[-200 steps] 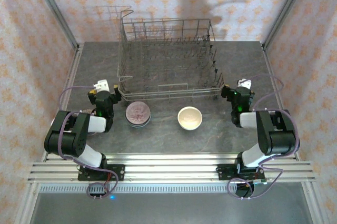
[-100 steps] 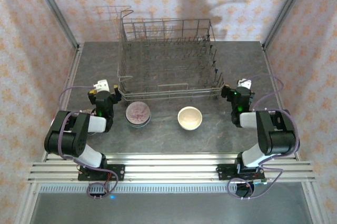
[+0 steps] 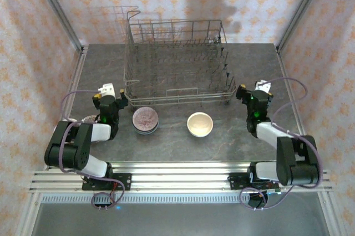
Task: Load the bowls into the dish rack
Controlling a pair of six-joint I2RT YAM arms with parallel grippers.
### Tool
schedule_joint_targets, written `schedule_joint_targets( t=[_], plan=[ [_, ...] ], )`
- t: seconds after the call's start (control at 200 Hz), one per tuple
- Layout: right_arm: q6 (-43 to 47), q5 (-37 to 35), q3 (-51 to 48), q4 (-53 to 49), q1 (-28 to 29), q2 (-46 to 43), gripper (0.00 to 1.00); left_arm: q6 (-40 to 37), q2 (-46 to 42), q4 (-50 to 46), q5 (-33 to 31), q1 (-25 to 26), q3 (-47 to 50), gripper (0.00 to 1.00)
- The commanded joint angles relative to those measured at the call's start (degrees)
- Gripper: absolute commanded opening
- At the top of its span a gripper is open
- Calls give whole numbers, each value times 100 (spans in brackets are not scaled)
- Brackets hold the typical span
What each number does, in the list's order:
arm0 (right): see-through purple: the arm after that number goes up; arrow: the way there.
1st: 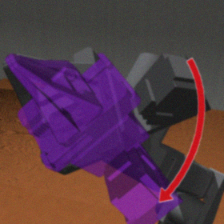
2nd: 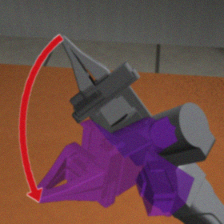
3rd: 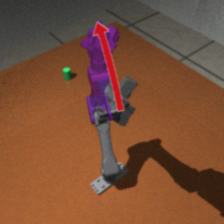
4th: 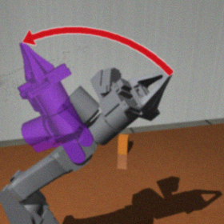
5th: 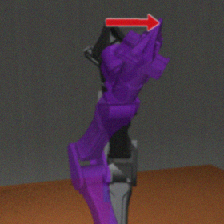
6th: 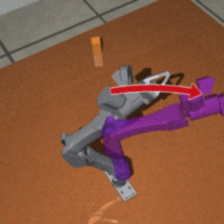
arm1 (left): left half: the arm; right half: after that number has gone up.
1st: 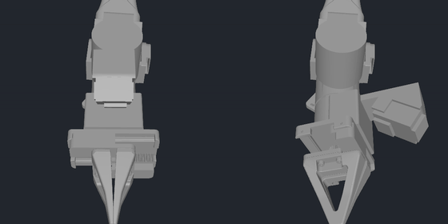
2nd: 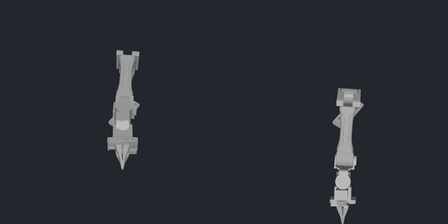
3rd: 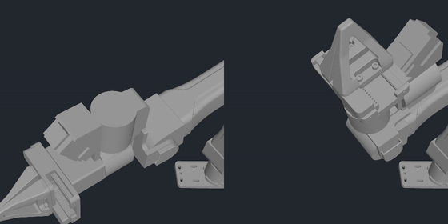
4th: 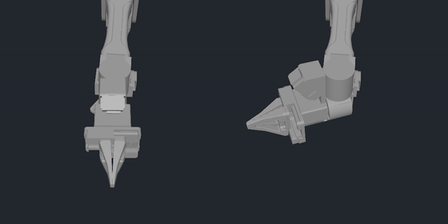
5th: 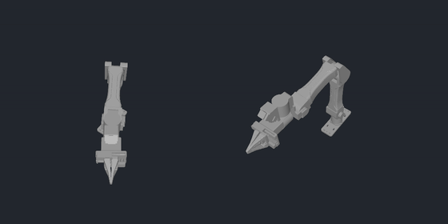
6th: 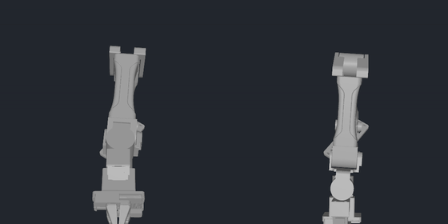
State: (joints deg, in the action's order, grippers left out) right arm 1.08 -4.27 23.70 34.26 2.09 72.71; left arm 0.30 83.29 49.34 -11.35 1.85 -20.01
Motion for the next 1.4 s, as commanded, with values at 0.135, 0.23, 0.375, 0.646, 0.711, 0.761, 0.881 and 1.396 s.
schedule_joint_targets(
  t=[0.135,0.23,0.375,0.646,0.711,0.761,0.881,1.396],
  plan=[
    [-323,267,416,-1926,29,-801,100,42,-1175,-1202,-332,3,-320,99],
    [-397,329,749,-2646,28,-955,100,141,-1714,-2060,-525,8,-653,99],
    [-610,389,1344,-3724,46,-1065,100,425,-2372,-3968,-305,9,-1535,99],
    [-1023,850,2319,-5166,99,-1023,98,1082,-2710,-7220,327,125,-3288,99],
    [-1098,974,2505,-5454,115,-1000,98,1292,-2869,-7554,220,336,-3402,99],
    [-1208,964,2648,-5726,138,-983,98,1438,-2950,-7890,-125,621,-3520,99],
    [-1479,953,2893,-6392,160,-950,98,1793,-3106,-8337,-61,1113,-3681,98],
    [-1667,1713,2726,-7416,289,-1768,84,3417,-2272,-8761,1001,3725,-4107,86]
  ],
)
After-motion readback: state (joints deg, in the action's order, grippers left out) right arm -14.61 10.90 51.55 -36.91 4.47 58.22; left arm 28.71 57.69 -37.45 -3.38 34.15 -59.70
